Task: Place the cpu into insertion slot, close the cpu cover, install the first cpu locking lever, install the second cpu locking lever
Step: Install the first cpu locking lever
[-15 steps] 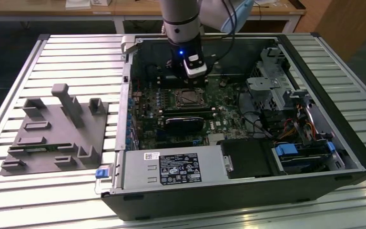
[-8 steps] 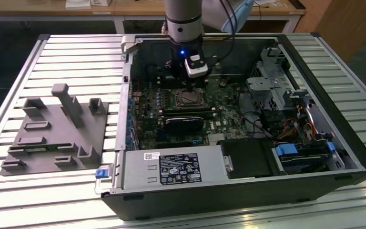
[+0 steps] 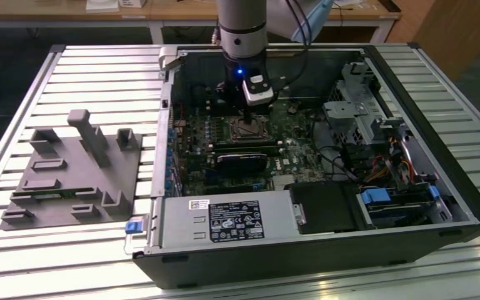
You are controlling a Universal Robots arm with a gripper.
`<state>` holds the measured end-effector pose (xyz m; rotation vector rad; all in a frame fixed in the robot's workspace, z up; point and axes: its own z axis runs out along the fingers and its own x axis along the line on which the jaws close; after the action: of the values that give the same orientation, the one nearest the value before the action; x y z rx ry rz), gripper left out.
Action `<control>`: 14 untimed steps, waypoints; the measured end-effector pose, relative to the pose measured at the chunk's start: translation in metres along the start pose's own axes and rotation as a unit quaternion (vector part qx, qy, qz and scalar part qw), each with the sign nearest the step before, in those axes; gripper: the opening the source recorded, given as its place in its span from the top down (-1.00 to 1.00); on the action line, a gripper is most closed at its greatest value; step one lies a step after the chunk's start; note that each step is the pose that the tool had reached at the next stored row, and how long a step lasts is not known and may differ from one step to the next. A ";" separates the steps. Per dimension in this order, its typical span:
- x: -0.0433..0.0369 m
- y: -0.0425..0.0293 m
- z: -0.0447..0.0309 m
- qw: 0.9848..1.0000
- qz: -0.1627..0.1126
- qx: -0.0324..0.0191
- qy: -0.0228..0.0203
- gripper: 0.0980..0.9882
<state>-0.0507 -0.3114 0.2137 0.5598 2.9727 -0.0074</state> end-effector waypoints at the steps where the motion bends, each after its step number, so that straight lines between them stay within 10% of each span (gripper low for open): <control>1: -0.0006 -0.0015 0.0001 1.000 0.000 0.000 0.000 0.98; 14: -0.0023 -0.0032 -0.0063 1.000 0.001 0.002 0.001 0.98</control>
<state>-0.0505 -0.3151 0.2202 0.5632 2.9737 -0.0117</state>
